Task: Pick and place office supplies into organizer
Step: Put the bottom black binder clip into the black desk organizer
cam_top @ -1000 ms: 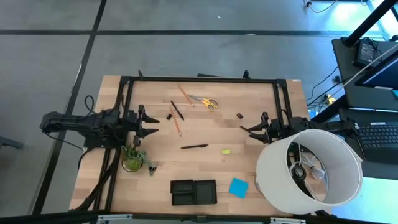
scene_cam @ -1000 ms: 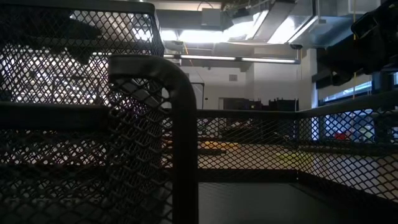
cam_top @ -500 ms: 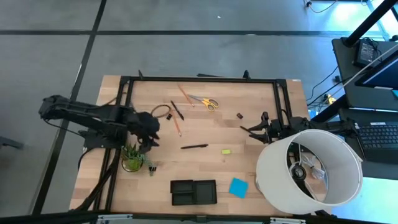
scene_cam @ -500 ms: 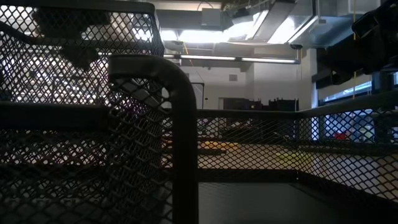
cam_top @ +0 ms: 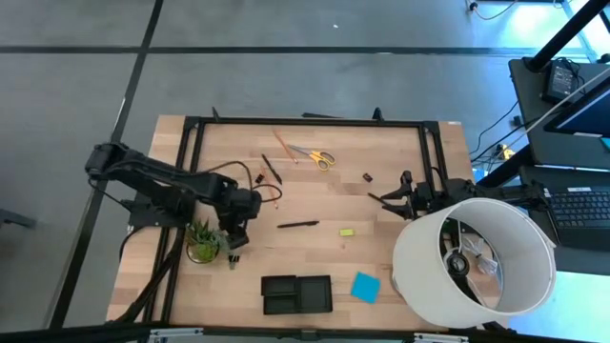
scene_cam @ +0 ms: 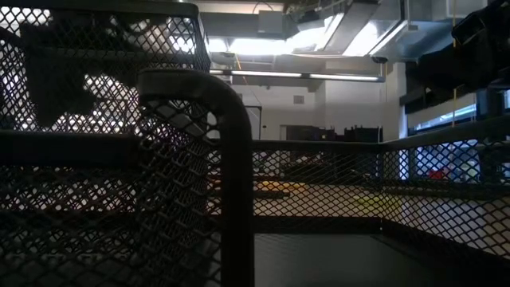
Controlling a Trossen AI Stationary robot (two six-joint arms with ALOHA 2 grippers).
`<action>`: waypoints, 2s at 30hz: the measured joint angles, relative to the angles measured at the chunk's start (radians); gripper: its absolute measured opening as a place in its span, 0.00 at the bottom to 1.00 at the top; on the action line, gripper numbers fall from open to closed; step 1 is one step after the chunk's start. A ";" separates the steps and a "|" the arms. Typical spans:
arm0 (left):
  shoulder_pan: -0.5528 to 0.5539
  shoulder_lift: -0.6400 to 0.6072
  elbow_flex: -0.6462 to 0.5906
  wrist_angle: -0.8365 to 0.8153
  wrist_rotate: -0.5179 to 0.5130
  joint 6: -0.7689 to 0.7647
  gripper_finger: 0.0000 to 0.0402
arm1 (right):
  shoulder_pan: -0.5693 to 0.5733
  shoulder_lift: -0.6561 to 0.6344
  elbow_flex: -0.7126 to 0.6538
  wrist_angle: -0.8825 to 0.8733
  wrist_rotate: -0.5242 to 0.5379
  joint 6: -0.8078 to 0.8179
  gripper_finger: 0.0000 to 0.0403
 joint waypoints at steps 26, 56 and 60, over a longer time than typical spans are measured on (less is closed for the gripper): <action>-0.012 0.276 -0.001 0.033 0.114 0.021 0.39 | 0.000 0.000 0.000 0.007 0.000 -0.001 0.34; -0.053 0.276 -0.001 0.083 0.140 0.022 0.11 | 0.000 0.000 0.000 0.005 0.000 -0.007 0.34; -0.053 0.274 -0.001 0.090 0.074 0.063 0.05 | 0.000 0.000 0.000 0.005 0.000 -0.007 0.34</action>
